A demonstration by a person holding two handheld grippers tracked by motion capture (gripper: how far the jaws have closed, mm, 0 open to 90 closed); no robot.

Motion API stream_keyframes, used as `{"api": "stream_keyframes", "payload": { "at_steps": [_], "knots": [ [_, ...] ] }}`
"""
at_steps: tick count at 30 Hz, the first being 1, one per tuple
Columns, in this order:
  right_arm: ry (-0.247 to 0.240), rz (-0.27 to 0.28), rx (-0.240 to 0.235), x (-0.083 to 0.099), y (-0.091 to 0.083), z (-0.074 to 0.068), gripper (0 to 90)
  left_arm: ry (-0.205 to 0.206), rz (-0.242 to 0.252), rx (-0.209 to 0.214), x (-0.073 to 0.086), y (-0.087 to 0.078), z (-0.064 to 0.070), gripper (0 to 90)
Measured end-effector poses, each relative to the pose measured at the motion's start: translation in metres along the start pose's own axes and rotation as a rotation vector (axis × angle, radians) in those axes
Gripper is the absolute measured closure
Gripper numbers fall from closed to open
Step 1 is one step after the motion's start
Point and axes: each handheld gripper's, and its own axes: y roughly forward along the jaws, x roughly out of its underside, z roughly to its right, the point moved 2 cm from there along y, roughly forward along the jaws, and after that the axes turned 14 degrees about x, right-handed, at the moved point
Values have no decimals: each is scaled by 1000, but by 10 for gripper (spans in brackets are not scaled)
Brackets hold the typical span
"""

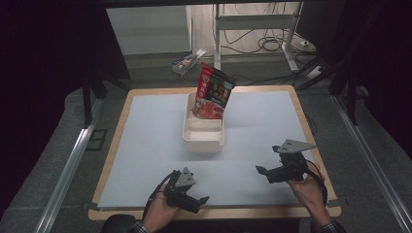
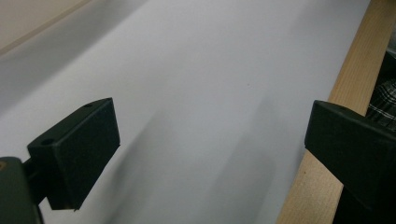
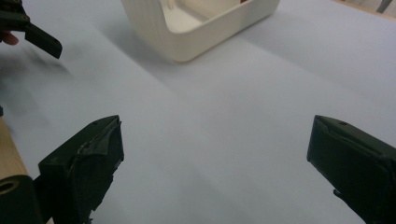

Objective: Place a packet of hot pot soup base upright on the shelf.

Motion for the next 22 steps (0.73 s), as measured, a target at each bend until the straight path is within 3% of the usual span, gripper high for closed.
{"api": "stream_keyframes", "payload": {
  "at_steps": [13,22],
  "knots": [
    [-9,-18,21,29,-16,-6,37,-2,-2,-4,0,0,-1,31],
    [-21,-39,13,38,-13,-7,33,-3,-2,-6,0,1,-1,31]
  ]
}}
